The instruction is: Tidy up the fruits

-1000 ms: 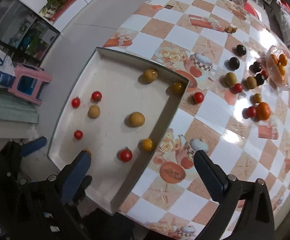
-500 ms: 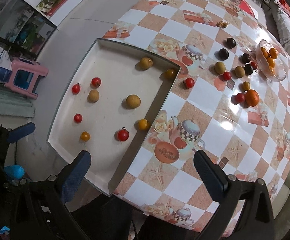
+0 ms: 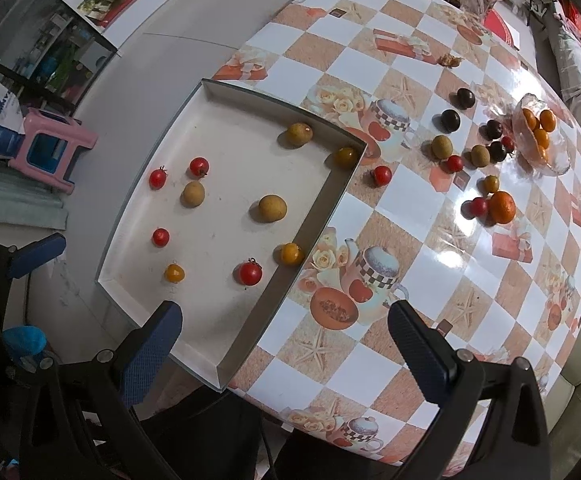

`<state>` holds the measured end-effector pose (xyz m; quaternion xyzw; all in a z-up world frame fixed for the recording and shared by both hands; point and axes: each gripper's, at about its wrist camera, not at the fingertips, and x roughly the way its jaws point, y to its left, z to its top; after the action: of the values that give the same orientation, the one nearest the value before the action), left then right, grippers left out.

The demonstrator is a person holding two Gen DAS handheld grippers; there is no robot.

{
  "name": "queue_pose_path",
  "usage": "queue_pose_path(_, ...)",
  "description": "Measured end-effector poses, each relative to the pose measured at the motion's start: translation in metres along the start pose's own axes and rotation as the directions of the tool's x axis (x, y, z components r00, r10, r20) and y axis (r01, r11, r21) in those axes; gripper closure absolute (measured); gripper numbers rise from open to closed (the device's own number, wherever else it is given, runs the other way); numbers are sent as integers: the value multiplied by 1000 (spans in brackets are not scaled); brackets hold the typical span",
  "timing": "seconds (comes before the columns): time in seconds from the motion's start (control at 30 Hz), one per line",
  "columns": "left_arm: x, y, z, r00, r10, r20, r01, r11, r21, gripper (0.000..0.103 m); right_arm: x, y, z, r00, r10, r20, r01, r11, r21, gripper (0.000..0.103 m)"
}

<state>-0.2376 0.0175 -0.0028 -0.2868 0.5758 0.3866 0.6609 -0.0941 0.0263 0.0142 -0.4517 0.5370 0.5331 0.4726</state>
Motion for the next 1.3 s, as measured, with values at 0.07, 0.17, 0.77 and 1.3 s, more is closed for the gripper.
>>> queue_pose_path(0.07, 0, -1, 0, 1000, 1, 0, -1, 1000, 0, 0, 0, 0, 0, 1000, -1, 1, 1, 1000, -2, 0)
queue_pose_path(0.17, 0, -1, -1, 1000, 0, -2, 0, 1000, 2, 0, -1, 1, 0, 1000, -2, 2, 2, 1000, -1, 0)
queue_pose_path(0.77, 2, -3, -5, 1000, -1, -11, 1, 1000, 11, 0, 2, 4, -4, 1000, -1, -9, 1, 1000, -6, 0)
queue_pose_path(1.3, 3, -3, -5, 1000, -2, -16, 2, 1000, 18, 0, 3, 4, 0, 1000, 0, -11, 0, 1000, -6, 0)
